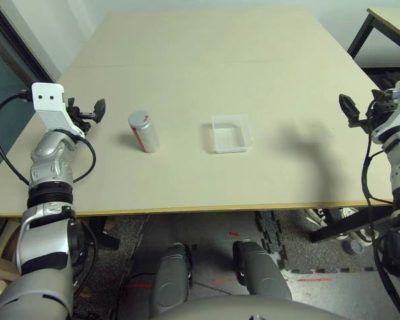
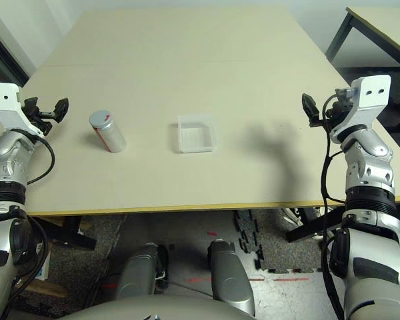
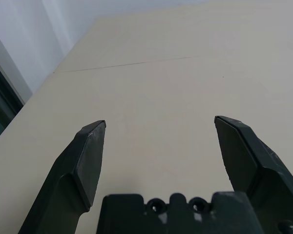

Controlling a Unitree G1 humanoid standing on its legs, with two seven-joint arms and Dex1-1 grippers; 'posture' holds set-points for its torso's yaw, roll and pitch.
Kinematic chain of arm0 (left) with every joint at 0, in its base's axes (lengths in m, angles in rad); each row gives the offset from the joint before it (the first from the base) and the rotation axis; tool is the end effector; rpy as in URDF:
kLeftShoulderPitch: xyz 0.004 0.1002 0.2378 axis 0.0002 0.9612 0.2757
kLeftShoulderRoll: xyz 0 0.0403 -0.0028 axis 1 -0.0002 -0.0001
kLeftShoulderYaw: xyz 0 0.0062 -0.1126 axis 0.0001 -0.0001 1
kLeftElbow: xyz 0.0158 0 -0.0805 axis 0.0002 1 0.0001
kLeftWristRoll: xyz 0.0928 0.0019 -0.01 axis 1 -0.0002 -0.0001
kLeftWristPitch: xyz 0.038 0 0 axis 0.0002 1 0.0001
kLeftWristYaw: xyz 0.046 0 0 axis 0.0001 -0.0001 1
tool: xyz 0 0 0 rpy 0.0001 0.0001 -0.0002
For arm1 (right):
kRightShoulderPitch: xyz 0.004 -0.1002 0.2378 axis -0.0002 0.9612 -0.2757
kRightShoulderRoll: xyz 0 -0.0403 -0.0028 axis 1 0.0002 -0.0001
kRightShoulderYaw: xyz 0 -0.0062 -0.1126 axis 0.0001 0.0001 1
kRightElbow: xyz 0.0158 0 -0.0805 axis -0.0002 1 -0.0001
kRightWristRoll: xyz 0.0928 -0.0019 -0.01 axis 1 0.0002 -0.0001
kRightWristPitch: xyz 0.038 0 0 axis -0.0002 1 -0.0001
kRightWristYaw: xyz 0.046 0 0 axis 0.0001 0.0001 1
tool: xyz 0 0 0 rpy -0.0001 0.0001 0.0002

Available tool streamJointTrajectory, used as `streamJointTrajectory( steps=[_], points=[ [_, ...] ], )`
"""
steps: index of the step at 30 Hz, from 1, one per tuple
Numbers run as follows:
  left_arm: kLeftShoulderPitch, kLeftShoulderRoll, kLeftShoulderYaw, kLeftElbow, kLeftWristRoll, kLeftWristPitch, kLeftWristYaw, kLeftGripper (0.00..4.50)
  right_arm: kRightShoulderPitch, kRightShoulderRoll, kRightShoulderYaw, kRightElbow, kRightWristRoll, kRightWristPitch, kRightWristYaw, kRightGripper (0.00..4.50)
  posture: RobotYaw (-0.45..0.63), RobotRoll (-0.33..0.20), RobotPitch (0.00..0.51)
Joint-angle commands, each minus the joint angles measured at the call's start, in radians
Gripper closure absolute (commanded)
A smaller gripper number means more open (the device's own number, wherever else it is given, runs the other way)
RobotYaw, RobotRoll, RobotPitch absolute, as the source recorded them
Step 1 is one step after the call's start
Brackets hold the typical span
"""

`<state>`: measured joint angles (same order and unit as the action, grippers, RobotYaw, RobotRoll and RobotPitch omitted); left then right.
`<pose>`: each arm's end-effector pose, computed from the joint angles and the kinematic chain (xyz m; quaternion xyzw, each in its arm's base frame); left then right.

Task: Pour the medicine from the bottle into the box.

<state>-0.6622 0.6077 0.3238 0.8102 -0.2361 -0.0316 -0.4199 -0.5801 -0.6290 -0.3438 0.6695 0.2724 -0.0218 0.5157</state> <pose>0.2906 0.3295 0.1308 0.0426 -0.0203 0.0221 0.9986 0.2768 -0.3361 0.1370 -0.0607 -0.0481 0.0239 0.9967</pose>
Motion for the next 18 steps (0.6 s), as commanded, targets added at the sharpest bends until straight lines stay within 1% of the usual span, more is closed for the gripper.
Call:
streamJointTrajectory(
  steps=[1,6,10,14,18],
  points=[
    [-0.003,-0.002,-0.004,0.007,0.006,-0.007,-0.003,0.02,-0.012,-0.007,-0.004,0.016,-0.002,-0.008,-0.002,0.0,-0.14,0.0,0.095],
    [0.01,-0.016,0.0,-0.02,-0.003,-0.001,0.002,0.02,-0.031,-0.009,0.004,0.037,-0.005,-0.01,0.012,0.0,-0.12,0.0,0.09],
    [0.02,-0.015,-0.001,-0.046,-0.015,0.014,-0.033,0.02,-0.066,-0.012,0.019,0.049,0.001,-0.004,0.055,0.0,-0.12,0.0,0.084],
    [0.008,0.003,0.005,-0.039,-0.018,0.015,-0.062,0.02,-0.086,-0.005,0.044,0.001,0.029,0.036,0.164,0.0,-0.11,0.0,0.08],
    [-0.007,0.021,0.013,-0.056,-0.032,0.037,-0.082,0.02,-0.056,-0.001,0.107,-0.124,0.072,0.114,0.344,0.0,-0.1,0.0,0.078]
  ],
)
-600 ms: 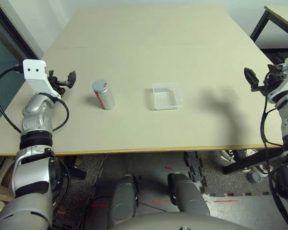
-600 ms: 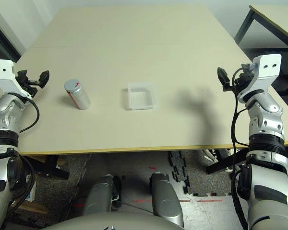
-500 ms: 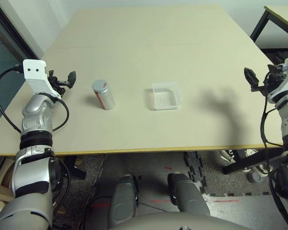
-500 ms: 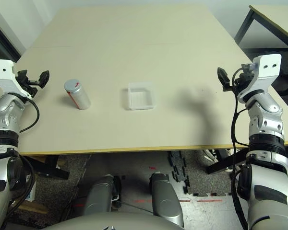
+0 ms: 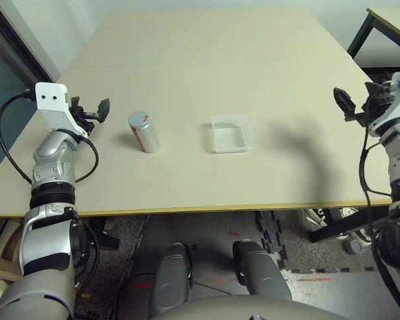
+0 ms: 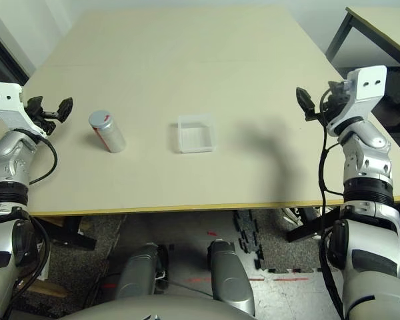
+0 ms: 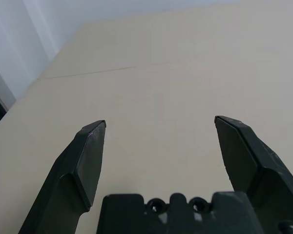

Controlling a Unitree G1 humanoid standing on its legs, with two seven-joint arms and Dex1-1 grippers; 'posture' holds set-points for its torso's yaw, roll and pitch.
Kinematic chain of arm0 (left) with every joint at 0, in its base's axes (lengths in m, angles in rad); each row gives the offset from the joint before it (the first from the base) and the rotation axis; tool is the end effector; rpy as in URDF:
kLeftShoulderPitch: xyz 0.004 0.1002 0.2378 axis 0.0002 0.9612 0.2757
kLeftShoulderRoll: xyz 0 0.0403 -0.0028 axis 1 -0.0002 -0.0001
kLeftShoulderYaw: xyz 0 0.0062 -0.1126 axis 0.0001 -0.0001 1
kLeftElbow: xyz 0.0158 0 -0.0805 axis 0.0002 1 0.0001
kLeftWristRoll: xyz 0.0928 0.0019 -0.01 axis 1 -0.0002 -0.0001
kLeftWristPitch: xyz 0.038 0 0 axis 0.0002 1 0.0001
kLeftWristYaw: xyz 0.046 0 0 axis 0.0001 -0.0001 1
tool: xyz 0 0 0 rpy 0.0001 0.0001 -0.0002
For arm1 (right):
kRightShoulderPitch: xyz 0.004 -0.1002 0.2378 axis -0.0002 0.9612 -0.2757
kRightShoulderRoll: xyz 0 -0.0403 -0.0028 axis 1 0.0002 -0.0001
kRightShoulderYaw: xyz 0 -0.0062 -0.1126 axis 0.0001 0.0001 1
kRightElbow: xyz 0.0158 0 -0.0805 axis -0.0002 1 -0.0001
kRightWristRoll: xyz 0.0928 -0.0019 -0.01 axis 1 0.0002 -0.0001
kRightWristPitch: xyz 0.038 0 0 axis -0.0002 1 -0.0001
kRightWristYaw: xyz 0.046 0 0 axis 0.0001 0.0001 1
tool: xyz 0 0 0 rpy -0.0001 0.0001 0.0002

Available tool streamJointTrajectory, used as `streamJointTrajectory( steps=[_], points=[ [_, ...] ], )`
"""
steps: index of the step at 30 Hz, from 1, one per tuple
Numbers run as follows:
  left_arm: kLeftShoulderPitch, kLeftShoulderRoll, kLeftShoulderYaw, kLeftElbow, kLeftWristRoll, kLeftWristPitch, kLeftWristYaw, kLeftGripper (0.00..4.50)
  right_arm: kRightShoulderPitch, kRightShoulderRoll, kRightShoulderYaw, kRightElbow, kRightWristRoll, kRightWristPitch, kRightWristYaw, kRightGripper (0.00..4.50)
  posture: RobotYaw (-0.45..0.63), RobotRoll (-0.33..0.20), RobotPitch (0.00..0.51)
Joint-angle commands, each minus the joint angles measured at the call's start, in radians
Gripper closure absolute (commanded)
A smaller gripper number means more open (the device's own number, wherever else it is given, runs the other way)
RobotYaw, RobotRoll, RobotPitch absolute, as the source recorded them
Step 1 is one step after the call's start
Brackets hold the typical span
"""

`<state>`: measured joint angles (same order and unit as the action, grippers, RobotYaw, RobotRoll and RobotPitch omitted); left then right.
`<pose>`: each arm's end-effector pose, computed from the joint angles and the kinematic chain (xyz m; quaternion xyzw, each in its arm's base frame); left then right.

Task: Pour the medicine from the bottle into the box.

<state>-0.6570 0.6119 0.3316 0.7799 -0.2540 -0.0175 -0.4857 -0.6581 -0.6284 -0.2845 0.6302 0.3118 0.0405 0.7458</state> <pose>0.2896 0.3305 0.1349 0.0383 -0.0294 -0.0104 0.9988 0.2932 -0.3204 0.1588 -0.0605 -0.0616 0.1743 0.9809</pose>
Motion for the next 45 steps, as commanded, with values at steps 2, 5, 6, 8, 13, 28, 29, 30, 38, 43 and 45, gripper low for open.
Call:
streamJointTrajectory(
  steps=[2,5,6,8,13,28,29,30,38,43,45],
  points=[
    [-0.016,0.02,0.005,-0.05,-0.022,0.039,-0.034,0.02,0.048,-0.009,0.09,-0.149,0.041,0.089,0.196,0.0,-0.09,0.0,0.078],
    [-0.02,0.02,0.007,-0.094,-0.043,0.078,-0.053,0.02,0.082,-0.021,0.136,-0.231,0.051,0.138,0.284,0.0,-0.09,0.0,0.077],
    [-0.021,0.019,0.006,-0.114,-0.049,0.094,-0.059,0.02,0.092,-0.027,0.152,-0.257,0.053,0.151,0.314,0.0,-0.09,0.0,0.078],
    [-0.021,0.013,0.005,-0.166,-0.064,0.137,-0.063,0.02,0.113,-0.035,0.178,-0.313,0.066,0.184,0.366,0.0,-0.09,0.0,0.078],
    [-0.013,-0.003,-0.014,-0.308,-0.1,0.233,-0.097,0.02,0.143,-0.049,0.221,-0.397,0.07,0.232,0.428,0.0,-0.09,0.0,0.078],
    [0.2,-0.074,-0.058,-0.809,-0.206,0.489,-0.081,0.02,0.155,-0.03,0.245,-0.346,0.021,0.184,0.421,0.0,-0.08,0.0,0.083],
    [0.236,-0.082,-0.056,-0.85,-0.21,0.501,-0.069,0.02,0.155,-0.029,0.245,-0.344,0.02,0.182,0.42,0.0,-0.08,0.0,0.083],
    [0.275,-0.089,-0.055,-0.888,-0.212,0.507,-0.058,0.02,0.156,-0.027,0.245,-0.342,0.019,0.181,0.419,0.0,-0.08,0.0,0.087],
    [0.439,-0.11,-0.058,-0.991,-0.186,0.488,-0.009,0.02,0.15,-0.007,0.255,-0.313,0.003,0.161,0.416,0.0,-0.07,0.0,0.095],
    [0.482,-0.112,-0.074,-0.959,-0.16,0.445,-0.02,0.02,0.146,0.007,0.259,-0.313,0.002,0.159,0.41,0.0,-0.07,0.0,0.102],
    [0.49,-0.111,-0.082,-0.926,-0.144,0.414,-0.031,0.02,0.147,0.012,0.26,-0.316,0.002,0.16,0.406,0.0,-0.07,0.0,0.102]
  ],
)
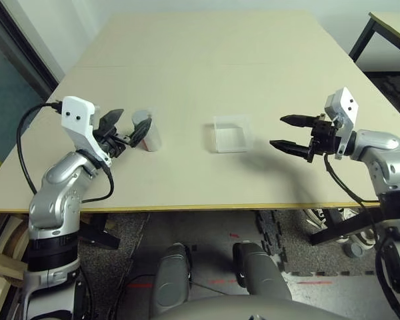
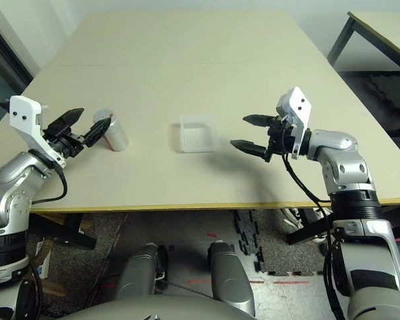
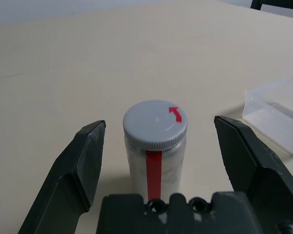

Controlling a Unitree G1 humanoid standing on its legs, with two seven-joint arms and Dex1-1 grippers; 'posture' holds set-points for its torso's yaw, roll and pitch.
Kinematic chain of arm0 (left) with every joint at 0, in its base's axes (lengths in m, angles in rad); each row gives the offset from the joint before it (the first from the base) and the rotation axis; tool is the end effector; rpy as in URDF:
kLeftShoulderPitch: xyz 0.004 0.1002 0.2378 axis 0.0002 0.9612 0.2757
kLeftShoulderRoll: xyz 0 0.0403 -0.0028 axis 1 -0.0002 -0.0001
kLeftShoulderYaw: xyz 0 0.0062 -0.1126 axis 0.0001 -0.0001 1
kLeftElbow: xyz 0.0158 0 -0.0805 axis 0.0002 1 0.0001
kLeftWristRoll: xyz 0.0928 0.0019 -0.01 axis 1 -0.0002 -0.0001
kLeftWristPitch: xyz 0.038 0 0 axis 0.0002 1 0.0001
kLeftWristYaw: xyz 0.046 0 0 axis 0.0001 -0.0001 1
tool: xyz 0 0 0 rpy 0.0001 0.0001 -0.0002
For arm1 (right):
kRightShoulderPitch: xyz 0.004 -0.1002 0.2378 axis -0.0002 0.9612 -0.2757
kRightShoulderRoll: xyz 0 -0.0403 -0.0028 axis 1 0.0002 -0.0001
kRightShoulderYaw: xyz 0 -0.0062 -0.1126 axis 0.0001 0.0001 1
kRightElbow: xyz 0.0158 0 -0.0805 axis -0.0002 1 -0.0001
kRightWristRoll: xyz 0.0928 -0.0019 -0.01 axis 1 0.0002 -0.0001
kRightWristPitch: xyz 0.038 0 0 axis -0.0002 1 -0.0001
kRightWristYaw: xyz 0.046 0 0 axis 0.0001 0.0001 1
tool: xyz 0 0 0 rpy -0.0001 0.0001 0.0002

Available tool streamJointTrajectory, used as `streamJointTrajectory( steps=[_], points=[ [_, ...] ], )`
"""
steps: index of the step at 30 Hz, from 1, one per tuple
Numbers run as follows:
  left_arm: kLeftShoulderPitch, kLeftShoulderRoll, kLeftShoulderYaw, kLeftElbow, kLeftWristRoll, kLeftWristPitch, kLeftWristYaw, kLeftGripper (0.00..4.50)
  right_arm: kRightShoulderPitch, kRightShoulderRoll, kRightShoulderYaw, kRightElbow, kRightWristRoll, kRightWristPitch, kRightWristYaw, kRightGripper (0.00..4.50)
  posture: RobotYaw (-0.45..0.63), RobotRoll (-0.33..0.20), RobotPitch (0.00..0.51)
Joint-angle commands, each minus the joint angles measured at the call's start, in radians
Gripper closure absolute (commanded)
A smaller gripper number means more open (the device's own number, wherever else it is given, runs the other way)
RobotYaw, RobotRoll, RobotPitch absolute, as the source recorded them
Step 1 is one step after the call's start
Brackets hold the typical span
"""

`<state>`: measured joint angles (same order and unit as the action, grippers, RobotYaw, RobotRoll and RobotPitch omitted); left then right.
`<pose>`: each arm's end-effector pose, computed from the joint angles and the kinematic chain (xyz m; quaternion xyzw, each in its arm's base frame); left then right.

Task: Pour the medicine from the bottle into the box.

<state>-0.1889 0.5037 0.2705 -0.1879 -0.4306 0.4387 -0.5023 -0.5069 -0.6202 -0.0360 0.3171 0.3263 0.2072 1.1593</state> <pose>0.2208 0.2655 0.1315 0.0279 -0.0101 -0.1867 0.9820 0.2852 -0.2716 0.1393 -0.1078 0.0530 0.4889 0.8640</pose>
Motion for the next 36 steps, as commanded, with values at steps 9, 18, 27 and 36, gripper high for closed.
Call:
streamJointTrajectory(
  steps=[9,18,27,36],
  points=[
    [0.001,-0.024,-0.071,0.235,0.098,-0.201,-0.065,0.02,0.004,0.002,0.009,-0.025,-0.004,0.0,-0.02,0.0,-0.1,0.0,0.103],
    [-0.057,-0.046,-0.093,0.41,0.135,-0.317,-0.095,0.02,0.02,-0.004,0.003,-0.056,0.004,0.016,-0.031,0.0,-0.12,0.0,0.107],
    [-0.146,-0.066,-0.12,0.578,0.178,-0.419,-0.118,0.02,0.036,-0.006,0.002,-0.084,0.008,0.032,-0.04,0.0,-0.14,0.0,0.112],
    [-0.234,-0.086,-0.147,0.715,0.199,-0.482,-0.142,0.02,0.061,-0.014,-0.004,-0.126,0.014,0.055,-0.051,0.0,-0.16,0.0,0.116]
  ],
)
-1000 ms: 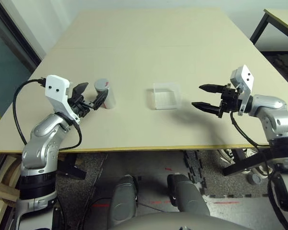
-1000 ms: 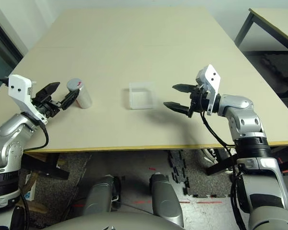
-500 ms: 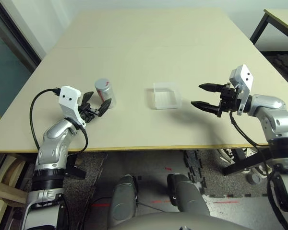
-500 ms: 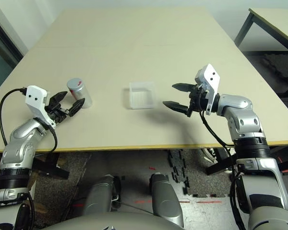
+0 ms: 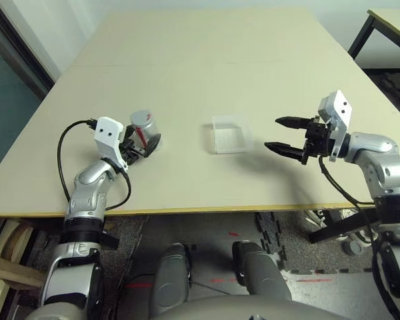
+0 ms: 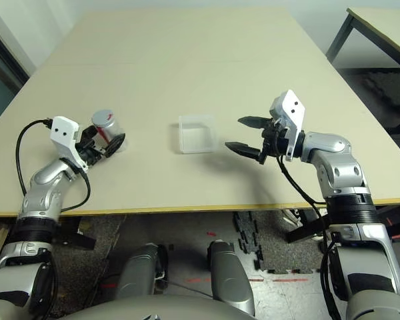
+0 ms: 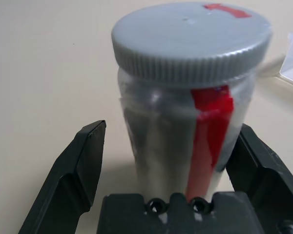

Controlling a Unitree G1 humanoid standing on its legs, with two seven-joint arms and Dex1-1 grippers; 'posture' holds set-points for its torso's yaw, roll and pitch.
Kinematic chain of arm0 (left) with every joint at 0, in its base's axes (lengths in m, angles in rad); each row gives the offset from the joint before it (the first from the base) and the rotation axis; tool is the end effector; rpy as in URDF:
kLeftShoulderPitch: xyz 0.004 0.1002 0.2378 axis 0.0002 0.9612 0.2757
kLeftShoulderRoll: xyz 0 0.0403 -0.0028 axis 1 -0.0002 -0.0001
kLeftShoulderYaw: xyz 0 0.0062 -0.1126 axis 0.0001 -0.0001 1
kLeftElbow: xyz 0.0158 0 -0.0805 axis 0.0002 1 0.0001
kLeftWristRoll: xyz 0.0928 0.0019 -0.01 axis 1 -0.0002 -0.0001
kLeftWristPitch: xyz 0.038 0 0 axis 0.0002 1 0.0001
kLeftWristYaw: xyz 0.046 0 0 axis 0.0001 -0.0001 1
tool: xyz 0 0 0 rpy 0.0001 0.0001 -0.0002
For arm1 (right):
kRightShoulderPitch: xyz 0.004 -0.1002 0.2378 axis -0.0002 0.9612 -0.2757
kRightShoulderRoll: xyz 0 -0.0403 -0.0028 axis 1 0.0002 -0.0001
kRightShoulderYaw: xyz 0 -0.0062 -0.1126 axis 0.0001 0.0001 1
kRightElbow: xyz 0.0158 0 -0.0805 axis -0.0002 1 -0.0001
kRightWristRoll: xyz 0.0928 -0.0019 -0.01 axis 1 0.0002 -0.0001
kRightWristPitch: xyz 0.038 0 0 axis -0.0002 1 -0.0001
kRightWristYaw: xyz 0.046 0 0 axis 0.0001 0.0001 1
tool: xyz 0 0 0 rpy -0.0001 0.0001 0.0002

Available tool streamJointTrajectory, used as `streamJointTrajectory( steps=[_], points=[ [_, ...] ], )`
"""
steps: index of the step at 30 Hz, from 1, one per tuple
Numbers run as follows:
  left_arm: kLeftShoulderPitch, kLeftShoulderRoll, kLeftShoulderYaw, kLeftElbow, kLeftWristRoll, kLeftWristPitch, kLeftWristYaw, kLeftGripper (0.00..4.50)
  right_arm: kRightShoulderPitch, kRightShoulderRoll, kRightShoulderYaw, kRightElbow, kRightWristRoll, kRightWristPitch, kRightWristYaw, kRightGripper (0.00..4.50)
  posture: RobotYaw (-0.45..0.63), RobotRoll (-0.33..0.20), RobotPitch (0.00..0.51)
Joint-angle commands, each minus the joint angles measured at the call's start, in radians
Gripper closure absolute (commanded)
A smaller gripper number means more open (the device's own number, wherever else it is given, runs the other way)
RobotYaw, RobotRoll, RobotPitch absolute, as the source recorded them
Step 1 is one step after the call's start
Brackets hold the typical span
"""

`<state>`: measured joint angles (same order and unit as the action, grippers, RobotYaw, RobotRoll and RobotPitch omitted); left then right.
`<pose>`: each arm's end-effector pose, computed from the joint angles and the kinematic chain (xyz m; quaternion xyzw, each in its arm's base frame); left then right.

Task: Pour the medicine from the bottle into the box.

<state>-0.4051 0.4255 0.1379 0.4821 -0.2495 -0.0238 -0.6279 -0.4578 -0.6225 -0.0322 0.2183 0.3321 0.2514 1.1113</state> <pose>0.2709 0.2614 0.0758 0.0511 0.0123 -0.2136 0.9755 0.2769 -0.2661 0.1387 -0.1126 0.0555 0.4820 0.8672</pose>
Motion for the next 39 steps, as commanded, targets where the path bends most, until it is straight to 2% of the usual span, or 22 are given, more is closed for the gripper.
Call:
streamJointTrajectory(
  steps=[1,23,26,29,35,39],
  points=[
    [-0.026,-0.009,-0.016,0.059,0.02,-0.025,-0.019,0.02,0.014,-0.013,-0.008,-0.03,0.009,0.013,-0.004,0.0,-0.16,0.0,0.116],
    [-0.108,-0.055,-0.026,0.201,0.038,-0.096,-0.024,0.02,0.03,-0.014,-0.009,-0.052,0.016,0.022,-0.019,0.0,-0.18,0.0,0.113],
    [-0.116,-0.059,-0.02,0.215,0.033,-0.107,-0.026,0.61,0.031,-0.012,-0.008,-0.052,0.015,0.02,-0.021,0.0,-0.18,0.0,0.111],
    [-0.124,-0.06,-0.016,0.225,0.027,-0.107,-0.03,1.66,0.032,-0.011,-0.008,-0.052,0.015,0.019,-0.021,0.0,-0.18,0.0,0.109],
    [-0.121,-0.034,-0.026,0.178,0.012,-0.05,-0.087,1.67,0.022,-0.011,-0.011,-0.039,0.017,0.017,-0.019,0.0,-0.18,0.0,0.105],
    [-0.144,-0.005,-0.026,0.051,-0.072,0.154,-0.193,1.67,-0.011,-0.003,-0.028,-0.029,0.046,0.046,-0.02,0.0,-0.17,0.0,0.105]
  ],
)
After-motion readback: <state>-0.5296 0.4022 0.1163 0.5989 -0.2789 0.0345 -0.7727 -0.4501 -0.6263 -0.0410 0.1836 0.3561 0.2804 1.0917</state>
